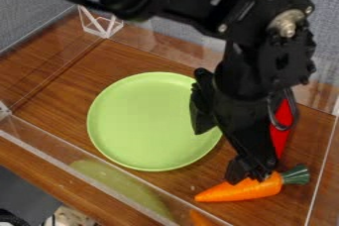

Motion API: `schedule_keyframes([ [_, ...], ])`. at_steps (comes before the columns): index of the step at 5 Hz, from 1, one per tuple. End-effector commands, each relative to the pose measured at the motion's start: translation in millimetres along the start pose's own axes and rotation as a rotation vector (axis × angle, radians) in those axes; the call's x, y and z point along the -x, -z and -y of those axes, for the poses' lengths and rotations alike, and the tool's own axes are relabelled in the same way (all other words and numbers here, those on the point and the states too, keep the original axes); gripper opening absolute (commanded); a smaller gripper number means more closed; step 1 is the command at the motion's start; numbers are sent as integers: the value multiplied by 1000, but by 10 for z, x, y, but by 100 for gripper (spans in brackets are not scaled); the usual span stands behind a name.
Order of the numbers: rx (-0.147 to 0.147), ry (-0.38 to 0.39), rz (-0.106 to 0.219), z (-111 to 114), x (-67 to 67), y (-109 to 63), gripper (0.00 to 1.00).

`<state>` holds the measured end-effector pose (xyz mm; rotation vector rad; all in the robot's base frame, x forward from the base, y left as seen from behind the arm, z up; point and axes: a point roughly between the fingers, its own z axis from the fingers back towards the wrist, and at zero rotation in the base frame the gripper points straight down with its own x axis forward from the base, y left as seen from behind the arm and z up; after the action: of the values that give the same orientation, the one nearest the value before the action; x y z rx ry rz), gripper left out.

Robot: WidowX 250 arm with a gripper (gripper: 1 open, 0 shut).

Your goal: Put the carrot on the left side

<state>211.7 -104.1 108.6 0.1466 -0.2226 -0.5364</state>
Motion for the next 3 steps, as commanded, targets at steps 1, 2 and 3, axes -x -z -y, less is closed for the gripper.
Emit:
schedule_keyframes([
  [1,8,-61,49,-15,-61,-85,100],
  [2,16,-103,58,8,-84,-107,100],
  [3,48,-36,82,48,-53,51,100],
])
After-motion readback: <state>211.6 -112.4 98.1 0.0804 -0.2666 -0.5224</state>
